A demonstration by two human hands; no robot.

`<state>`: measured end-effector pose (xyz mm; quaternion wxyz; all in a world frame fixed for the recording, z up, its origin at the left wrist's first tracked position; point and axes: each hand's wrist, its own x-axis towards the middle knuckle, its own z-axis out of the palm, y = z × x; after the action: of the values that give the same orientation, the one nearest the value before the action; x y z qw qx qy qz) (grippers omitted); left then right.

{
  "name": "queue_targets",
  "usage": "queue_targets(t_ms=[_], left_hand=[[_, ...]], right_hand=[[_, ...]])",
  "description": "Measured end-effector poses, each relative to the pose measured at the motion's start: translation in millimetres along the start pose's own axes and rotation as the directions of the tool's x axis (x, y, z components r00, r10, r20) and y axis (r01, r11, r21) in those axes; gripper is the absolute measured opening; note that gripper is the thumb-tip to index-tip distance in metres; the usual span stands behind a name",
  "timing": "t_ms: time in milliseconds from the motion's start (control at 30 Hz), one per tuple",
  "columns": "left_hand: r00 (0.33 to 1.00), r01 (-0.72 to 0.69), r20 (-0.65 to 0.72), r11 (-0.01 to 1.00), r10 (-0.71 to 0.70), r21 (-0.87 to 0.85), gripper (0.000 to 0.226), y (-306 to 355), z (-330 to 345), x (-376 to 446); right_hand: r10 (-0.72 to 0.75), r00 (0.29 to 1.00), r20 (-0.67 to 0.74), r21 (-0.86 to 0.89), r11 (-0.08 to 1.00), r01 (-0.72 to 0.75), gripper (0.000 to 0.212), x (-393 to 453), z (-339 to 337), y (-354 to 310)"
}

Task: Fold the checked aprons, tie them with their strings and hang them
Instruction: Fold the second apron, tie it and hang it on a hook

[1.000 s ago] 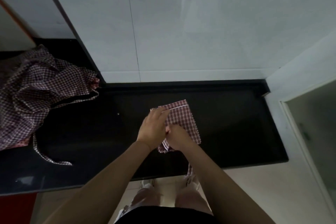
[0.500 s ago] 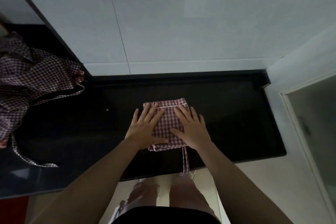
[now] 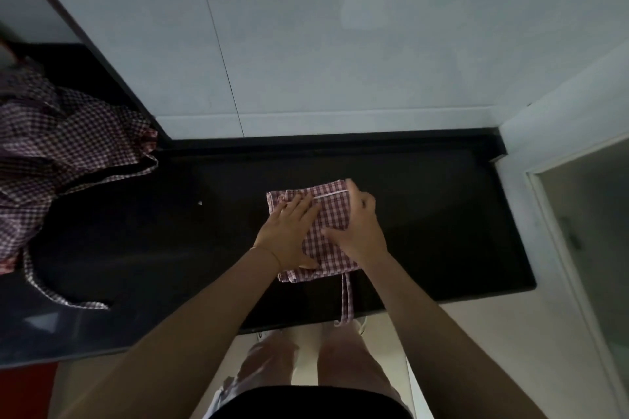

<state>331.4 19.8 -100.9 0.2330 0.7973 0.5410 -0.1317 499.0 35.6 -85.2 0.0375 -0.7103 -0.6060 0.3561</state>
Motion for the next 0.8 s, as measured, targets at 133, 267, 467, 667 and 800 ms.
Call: queue_targets(t_ms=[133,267,467,667,800], left_hand=[[0.999,0.051,0.001,0.998,-0.051,-0.04,0.125,3,0,0],[0.995,0.095,-0.028,0.992,-0.098,-0.087,0.131,9,9,-2],[0.995,0.07,-0.055,0.987,-0.079,-0.148,0.105,9,9,2],[0.981,0.058,-0.177,0.987,-0.084,-0.151,0.103,-22,26,-36],[0.982,0.16,-0.098,0.987,-0.159,0.002,0.087,-20,37,-40]], right_hand=[[0.37,0.898,0.24,0.241,0.873,-0.424,0.06,-1,-18,-13],[0.244,0.953,0.183,0.198,0.94,-0.278,0.049,-10,-10,-27],[0.041,0.995,-0.089,-0.171,0.984,-0.056,0.038,-32,29,-45],[-0.057,0.982,-0.18,-0.414,0.91,-0.023,0.038,-34,38,-52],[-0.197,0.966,-0.166,-0.451,0.887,0.103,0.04,-44,56,-67]])
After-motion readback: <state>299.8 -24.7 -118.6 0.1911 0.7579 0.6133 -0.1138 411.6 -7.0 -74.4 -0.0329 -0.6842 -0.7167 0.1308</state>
